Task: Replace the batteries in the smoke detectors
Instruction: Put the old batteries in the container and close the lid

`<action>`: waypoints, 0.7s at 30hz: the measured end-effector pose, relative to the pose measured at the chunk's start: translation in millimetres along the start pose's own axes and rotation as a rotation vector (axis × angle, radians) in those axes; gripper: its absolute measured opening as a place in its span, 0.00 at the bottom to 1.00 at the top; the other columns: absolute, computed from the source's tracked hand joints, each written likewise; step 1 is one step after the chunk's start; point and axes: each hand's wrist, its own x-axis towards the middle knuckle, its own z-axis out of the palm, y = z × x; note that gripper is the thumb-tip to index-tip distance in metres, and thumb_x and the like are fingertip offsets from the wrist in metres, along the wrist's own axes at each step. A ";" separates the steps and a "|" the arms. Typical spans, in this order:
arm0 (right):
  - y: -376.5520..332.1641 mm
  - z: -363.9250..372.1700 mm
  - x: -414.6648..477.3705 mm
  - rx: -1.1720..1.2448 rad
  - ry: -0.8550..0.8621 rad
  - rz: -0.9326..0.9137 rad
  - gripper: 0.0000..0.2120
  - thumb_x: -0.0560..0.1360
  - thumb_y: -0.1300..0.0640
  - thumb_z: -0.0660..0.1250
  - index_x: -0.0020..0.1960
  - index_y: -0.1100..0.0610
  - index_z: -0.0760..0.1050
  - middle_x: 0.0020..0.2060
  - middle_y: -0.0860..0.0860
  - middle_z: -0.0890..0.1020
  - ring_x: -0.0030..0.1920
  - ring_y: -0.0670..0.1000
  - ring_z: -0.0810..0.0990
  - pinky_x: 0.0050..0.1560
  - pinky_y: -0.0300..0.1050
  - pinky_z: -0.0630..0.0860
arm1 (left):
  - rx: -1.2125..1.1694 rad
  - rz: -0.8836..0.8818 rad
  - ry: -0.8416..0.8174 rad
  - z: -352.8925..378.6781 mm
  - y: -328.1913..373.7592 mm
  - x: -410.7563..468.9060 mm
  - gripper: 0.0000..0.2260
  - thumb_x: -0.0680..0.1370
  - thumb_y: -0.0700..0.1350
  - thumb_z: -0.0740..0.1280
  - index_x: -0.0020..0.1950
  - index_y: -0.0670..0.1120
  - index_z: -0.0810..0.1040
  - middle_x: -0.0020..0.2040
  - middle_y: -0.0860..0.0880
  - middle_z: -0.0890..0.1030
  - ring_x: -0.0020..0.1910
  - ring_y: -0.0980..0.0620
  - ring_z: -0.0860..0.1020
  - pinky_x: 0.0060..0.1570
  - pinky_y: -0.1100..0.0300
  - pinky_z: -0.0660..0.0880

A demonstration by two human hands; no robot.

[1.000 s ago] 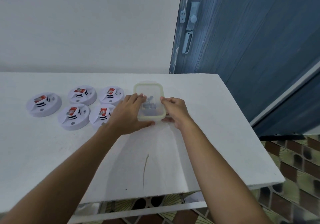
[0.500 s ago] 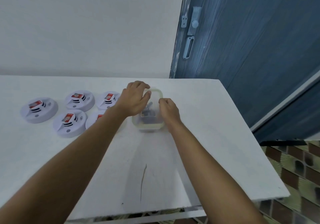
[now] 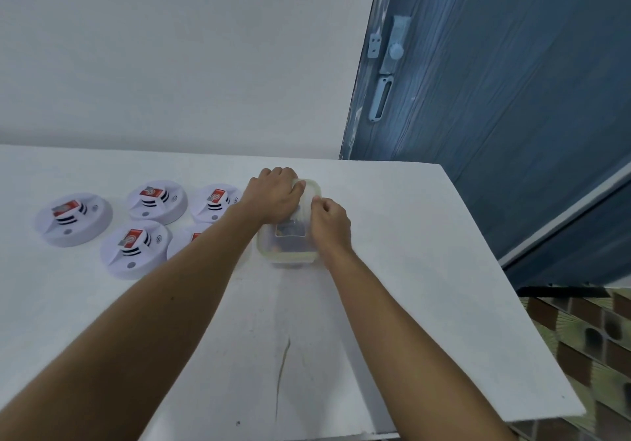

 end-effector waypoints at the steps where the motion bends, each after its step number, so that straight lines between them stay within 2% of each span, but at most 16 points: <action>1: -0.9 -0.3 -1.2 0.000 0.000 0.003 0.16 0.84 0.51 0.55 0.42 0.57 0.71 0.36 0.48 0.74 0.43 0.54 0.73 0.44 0.45 0.67 | -0.001 0.005 -0.002 0.1 -1.1 0.4 0.21 0.82 0.56 0.51 0.65 0.44 0.72 0.63 0.44 0.75 0.61 0.42 0.70 0.59 0.47 0.67; 3: -2.9 -1.7 -3.2 -0.013 -0.011 0.001 0.16 0.84 0.51 0.55 0.45 0.58 0.73 0.38 0.49 0.76 0.45 0.55 0.75 0.45 0.45 0.68 | -0.033 0.016 -0.017 -1.1 -3.1 -1.1 0.28 0.77 0.60 0.46 0.64 0.45 0.72 0.63 0.45 0.76 0.60 0.43 0.71 0.61 0.46 0.68; 5: -4.8 -2.5 -4.8 -0.041 -0.031 -0.013 0.16 0.84 0.50 0.55 0.58 0.59 0.76 0.49 0.52 0.80 0.53 0.57 0.77 0.51 0.46 0.71 | -0.092 0.023 -0.027 -2.2 -6.7 -3.6 0.33 0.73 0.61 0.43 0.68 0.46 0.72 0.67 0.45 0.75 0.64 0.44 0.70 0.65 0.45 0.66; 7: -7.1 -4.2 -5.4 -0.087 -0.020 -0.048 0.20 0.84 0.49 0.57 0.73 0.57 0.67 0.64 0.54 0.78 0.63 0.58 0.76 0.61 0.49 0.72 | -0.156 0.039 -0.049 -5.5 -6.9 -7.6 0.31 0.73 0.58 0.49 0.73 0.46 0.68 0.73 0.46 0.69 0.72 0.44 0.64 0.71 0.46 0.60; 8: -8.6 -4.7 -6.2 -0.125 -0.005 -0.082 0.22 0.84 0.50 0.58 0.75 0.56 0.64 0.68 0.54 0.75 0.66 0.57 0.75 0.62 0.50 0.71 | -0.168 0.058 -0.062 -8.0 -7.1 -11.3 0.30 0.74 0.56 0.51 0.75 0.46 0.66 0.75 0.47 0.66 0.75 0.45 0.60 0.74 0.48 0.57; 11: -18.6 -6.1 -11.0 -0.327 0.022 -0.189 0.19 0.82 0.56 0.60 0.72 0.53 0.67 0.70 0.52 0.72 0.68 0.56 0.72 0.59 0.49 0.69 | -0.088 0.210 -0.033 -12.8 -14.8 -23.3 0.22 0.81 0.49 0.59 0.75 0.46 0.67 0.78 0.47 0.61 0.78 0.46 0.53 0.75 0.50 0.53; 14: -30.2 -1.5 -27.3 -0.435 0.068 -0.290 0.19 0.77 0.60 0.64 0.68 0.52 0.72 0.70 0.49 0.72 0.70 0.54 0.68 0.65 0.51 0.64 | -0.073 0.343 0.073 -26.1 -31.3 -44.6 0.16 0.80 0.46 0.63 0.68 0.46 0.75 0.74 0.47 0.69 0.75 0.47 0.62 0.71 0.56 0.58; 17: -37.4 18.2 -51.2 -0.300 0.117 -0.482 0.18 0.74 0.66 0.62 0.60 0.53 0.77 0.63 0.49 0.79 0.66 0.53 0.71 0.63 0.46 0.64 | -0.103 0.338 0.147 -44.9 -54.2 -75.2 0.12 0.79 0.47 0.63 0.60 0.47 0.80 0.59 0.51 0.81 0.60 0.52 0.76 0.56 0.64 0.65; 19: -44.7 38.7 -67.9 -0.132 0.085 -0.591 0.15 0.72 0.69 0.61 0.53 0.57 0.80 0.53 0.50 0.83 0.57 0.52 0.76 0.59 0.43 0.70 | -0.115 0.279 0.209 -58.2 -77.5 -96.0 0.12 0.76 0.48 0.63 0.54 0.47 0.82 0.52 0.50 0.83 0.53 0.51 0.78 0.50 0.62 0.65; 21: -51.3 58.7 -78.9 -0.027 -0.004 -0.672 0.14 0.72 0.71 0.60 0.49 0.60 0.81 0.47 0.52 0.85 0.51 0.52 0.80 0.53 0.41 0.75 | -0.092 0.199 0.285 -63.8 -106.4 -108.9 0.11 0.73 0.47 0.63 0.47 0.45 0.83 0.48 0.47 0.83 0.50 0.47 0.78 0.49 0.60 0.65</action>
